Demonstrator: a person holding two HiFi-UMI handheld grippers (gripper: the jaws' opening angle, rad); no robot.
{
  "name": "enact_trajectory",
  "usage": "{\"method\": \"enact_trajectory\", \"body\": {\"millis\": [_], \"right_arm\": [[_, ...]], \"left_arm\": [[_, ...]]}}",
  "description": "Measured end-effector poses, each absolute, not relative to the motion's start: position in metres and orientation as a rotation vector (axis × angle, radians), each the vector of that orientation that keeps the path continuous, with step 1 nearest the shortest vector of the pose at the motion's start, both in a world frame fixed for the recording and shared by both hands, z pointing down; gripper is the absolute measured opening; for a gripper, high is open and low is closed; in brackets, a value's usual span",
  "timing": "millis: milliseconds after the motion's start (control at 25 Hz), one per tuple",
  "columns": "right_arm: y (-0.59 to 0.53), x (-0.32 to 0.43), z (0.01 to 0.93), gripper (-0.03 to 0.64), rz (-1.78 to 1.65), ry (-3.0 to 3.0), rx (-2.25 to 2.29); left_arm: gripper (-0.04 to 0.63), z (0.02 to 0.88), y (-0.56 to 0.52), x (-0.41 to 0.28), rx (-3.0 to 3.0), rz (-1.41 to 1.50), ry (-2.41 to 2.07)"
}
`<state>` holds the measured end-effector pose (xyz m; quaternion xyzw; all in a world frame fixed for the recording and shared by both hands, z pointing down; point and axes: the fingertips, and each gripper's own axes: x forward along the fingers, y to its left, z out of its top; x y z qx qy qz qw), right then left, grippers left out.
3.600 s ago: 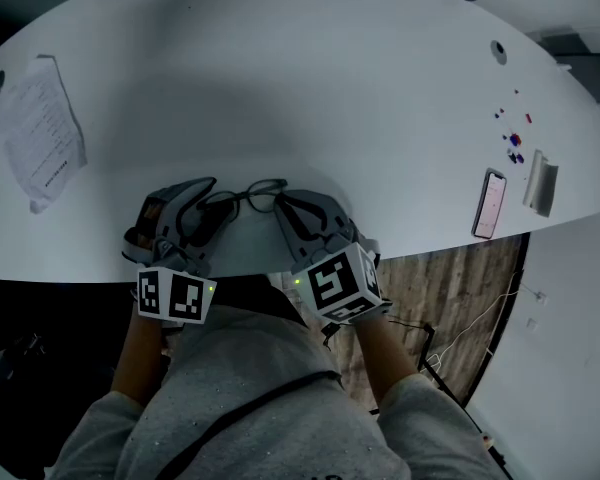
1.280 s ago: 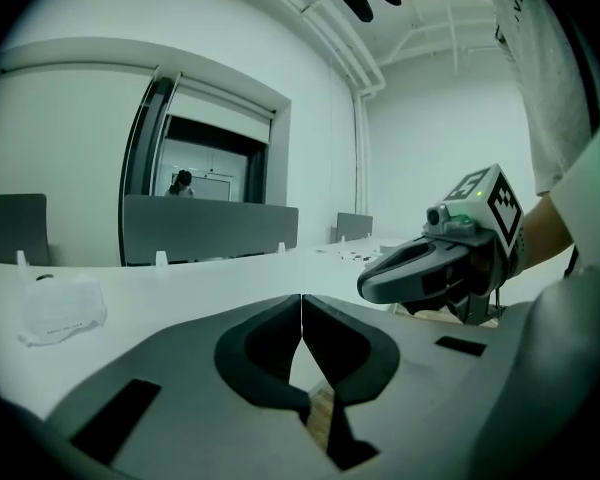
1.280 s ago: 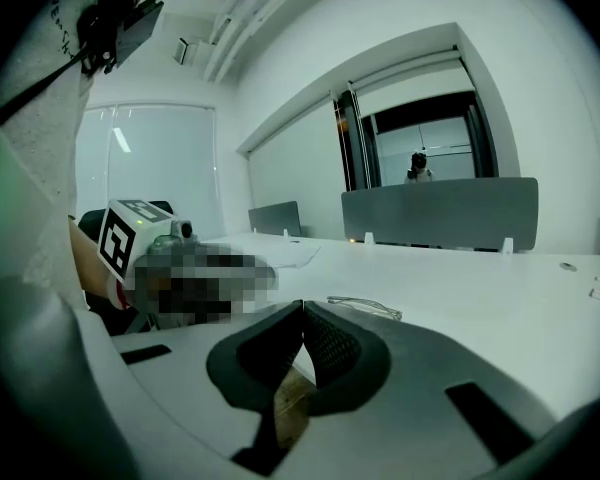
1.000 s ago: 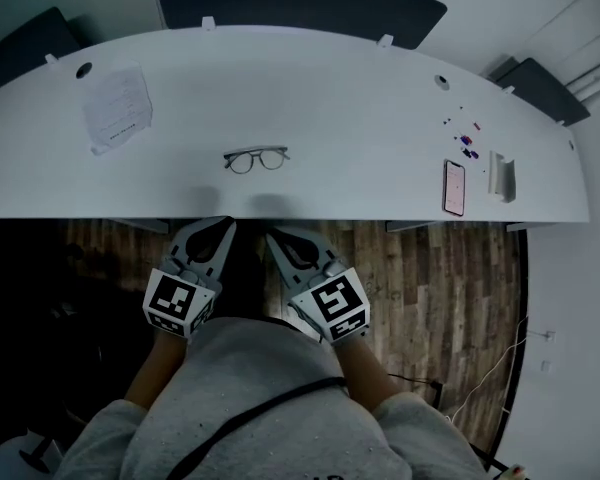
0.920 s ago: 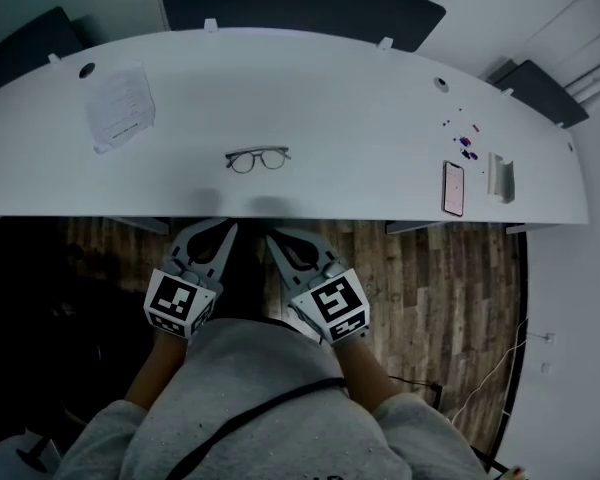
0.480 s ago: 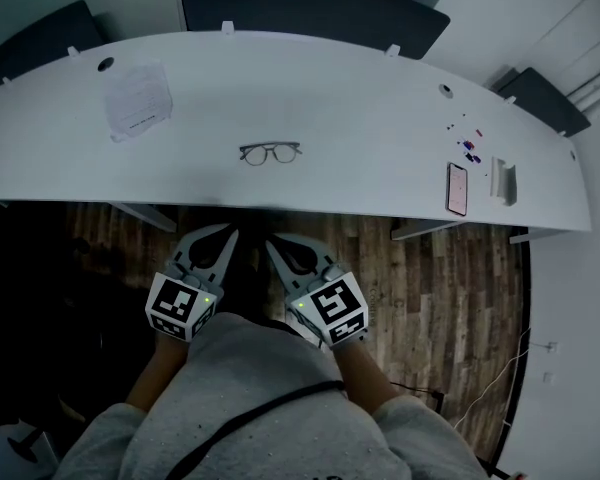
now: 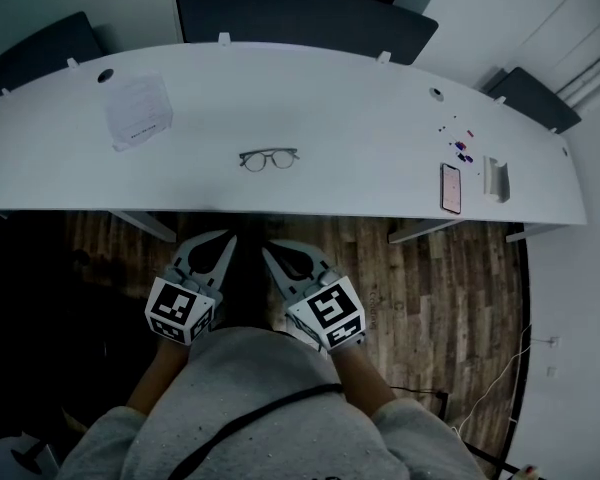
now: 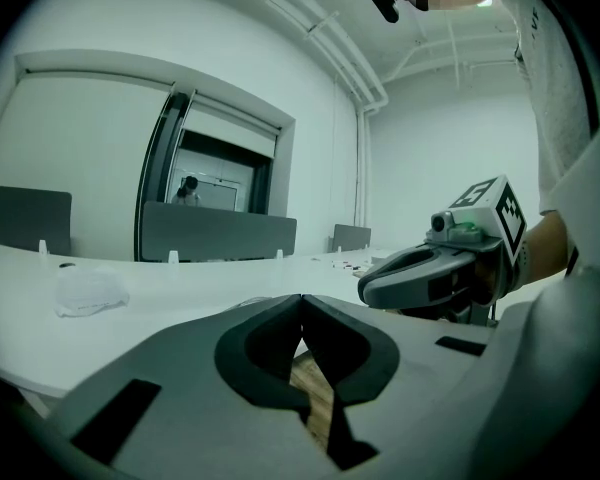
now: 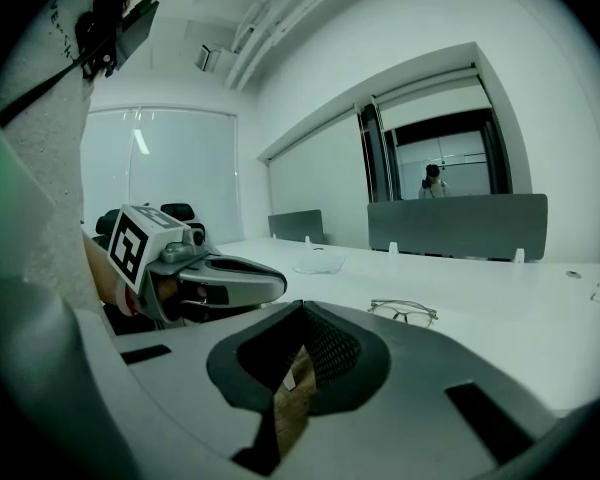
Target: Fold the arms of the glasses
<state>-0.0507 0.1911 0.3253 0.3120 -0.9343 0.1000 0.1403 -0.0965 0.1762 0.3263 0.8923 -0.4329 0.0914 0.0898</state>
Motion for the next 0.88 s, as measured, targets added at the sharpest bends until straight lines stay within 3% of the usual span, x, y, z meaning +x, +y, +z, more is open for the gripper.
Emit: {"method": "enact_trajectory", "body": {"millis": [880], "right_arm": [[0.236,-0.092,0.321,0.018,0.394,-2.675,0.929]], "left_arm": [[0.015,0.323,0.222,-0.132,2.62,0.268,-1.202]]}}
